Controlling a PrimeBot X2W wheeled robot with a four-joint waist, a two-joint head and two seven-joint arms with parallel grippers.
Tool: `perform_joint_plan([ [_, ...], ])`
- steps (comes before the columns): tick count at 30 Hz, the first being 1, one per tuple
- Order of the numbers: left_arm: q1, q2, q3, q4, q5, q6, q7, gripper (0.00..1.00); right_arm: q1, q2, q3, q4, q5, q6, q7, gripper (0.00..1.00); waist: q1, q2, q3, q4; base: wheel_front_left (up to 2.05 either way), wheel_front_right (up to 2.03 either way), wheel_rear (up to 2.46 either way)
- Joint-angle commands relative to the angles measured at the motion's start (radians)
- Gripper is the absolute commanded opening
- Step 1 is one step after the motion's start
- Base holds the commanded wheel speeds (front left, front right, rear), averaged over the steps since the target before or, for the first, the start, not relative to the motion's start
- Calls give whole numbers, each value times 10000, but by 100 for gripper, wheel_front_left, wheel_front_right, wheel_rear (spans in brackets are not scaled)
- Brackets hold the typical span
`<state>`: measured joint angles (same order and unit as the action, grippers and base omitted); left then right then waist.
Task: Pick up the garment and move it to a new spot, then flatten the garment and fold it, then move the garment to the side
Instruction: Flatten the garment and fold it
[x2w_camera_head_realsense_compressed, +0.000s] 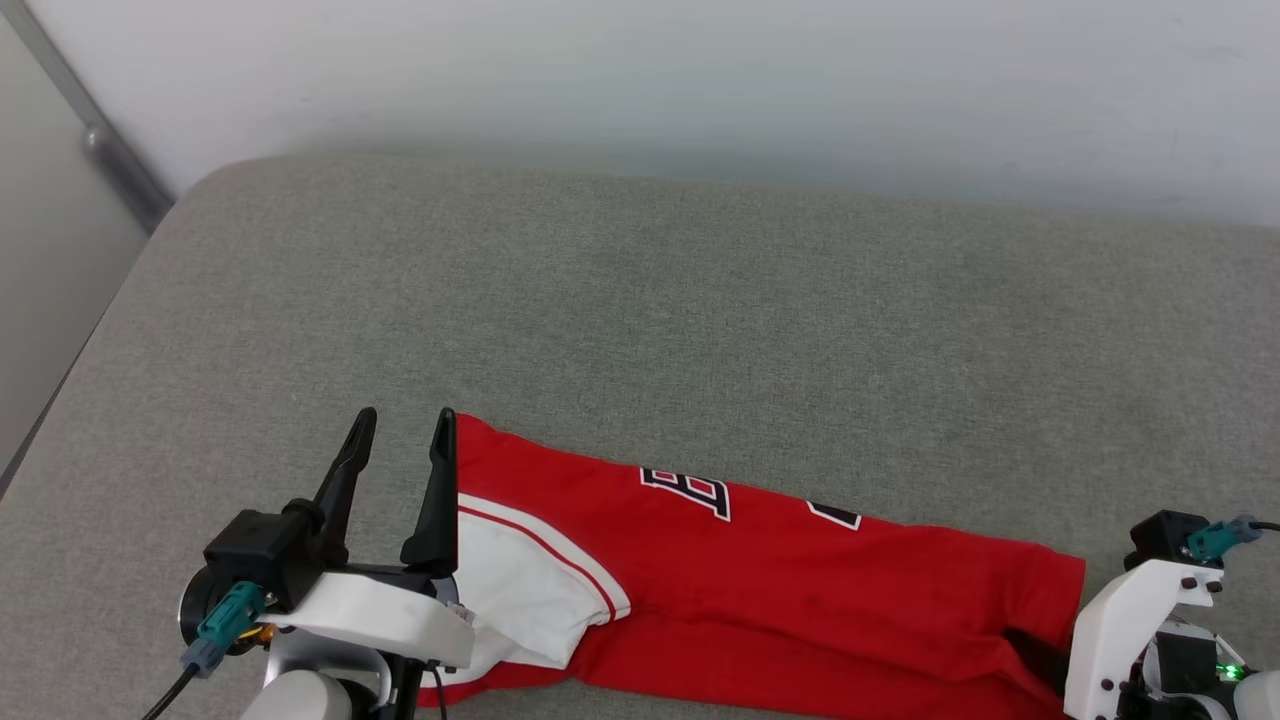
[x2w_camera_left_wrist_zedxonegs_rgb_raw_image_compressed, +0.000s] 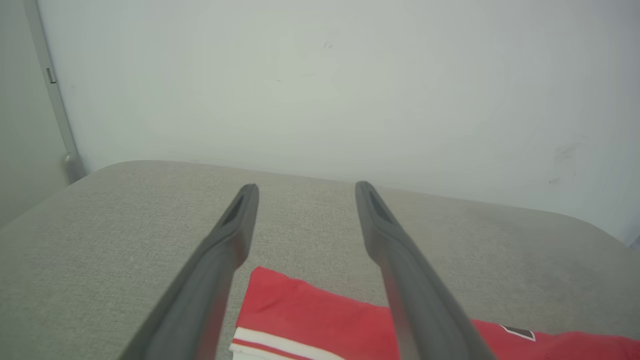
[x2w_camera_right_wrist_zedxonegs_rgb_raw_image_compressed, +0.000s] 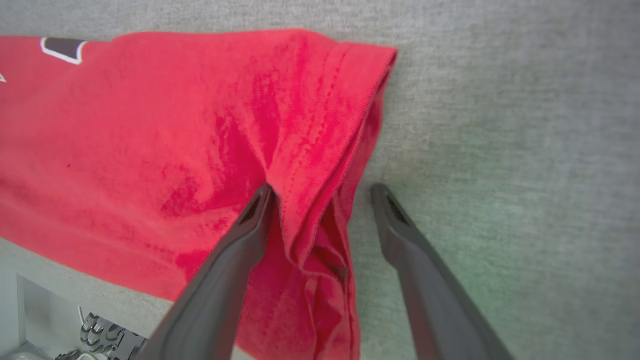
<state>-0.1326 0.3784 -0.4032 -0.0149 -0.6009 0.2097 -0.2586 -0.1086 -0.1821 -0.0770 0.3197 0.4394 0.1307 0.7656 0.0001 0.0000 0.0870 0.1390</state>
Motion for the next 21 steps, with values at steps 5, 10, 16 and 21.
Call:
perform_joint_plan([
  [5,84,50,-57,88,64,7,-19,100,0,88,491,407,348,11,116,0,-1,0,-186,-8,0,0,0],
  [10,305,147,-144,149,72,35,92,100,-89,-280,548,174,461,-2,-89,0,-1,0,-533,-134,0,0,0],
  [16,640,250,-148,72,-10,177,234,100,-64,-683,324,-163,430,-4,-137,0,-1,0,-943,-419,0,0,0],
  [21,802,282,-90,-67,-28,331,234,100,139,-870,-748,-362,273,-4,90,0,-1,0,-1048,-712,0,0,0],
])
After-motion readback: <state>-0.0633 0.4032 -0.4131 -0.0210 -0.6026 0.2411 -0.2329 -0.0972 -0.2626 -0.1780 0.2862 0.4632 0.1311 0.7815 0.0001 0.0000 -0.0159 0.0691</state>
